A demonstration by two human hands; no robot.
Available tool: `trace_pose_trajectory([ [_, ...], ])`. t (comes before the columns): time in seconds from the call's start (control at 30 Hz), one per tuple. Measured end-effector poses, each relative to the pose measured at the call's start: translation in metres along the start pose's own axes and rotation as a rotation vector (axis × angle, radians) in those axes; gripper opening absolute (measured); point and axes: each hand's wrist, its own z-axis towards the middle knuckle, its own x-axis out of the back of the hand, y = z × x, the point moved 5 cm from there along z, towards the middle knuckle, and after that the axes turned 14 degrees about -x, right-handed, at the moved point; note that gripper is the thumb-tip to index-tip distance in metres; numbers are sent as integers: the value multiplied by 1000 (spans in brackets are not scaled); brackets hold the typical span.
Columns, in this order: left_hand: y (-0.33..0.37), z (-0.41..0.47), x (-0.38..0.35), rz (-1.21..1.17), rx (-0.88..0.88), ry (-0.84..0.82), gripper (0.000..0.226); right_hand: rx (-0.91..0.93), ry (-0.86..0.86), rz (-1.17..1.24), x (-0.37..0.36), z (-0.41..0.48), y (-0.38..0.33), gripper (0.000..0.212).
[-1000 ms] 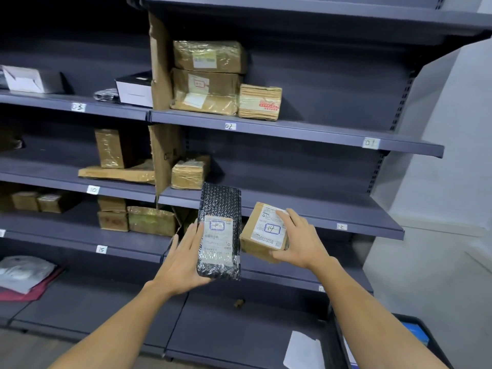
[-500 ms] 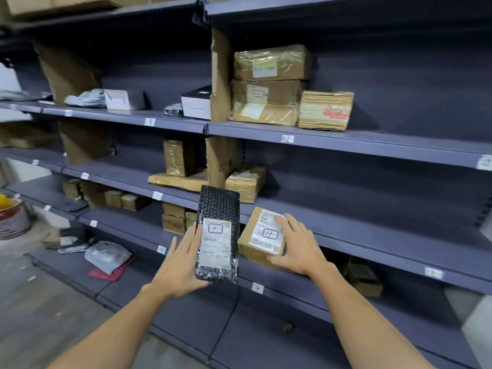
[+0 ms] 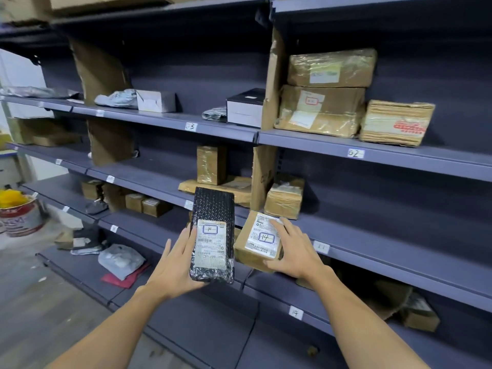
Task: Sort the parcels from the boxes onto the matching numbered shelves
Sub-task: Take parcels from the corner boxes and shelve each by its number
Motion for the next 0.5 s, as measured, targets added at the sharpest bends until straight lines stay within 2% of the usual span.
trace_pose_trajectory([
  [0.27,-96,21,19,-31,-80,-60,138,-93,25,-26,-18,31,-69,108],
  [0.5,-129,63,31,-99,-153,-83,139,-167,63,-36,-18,42,-85,105],
])
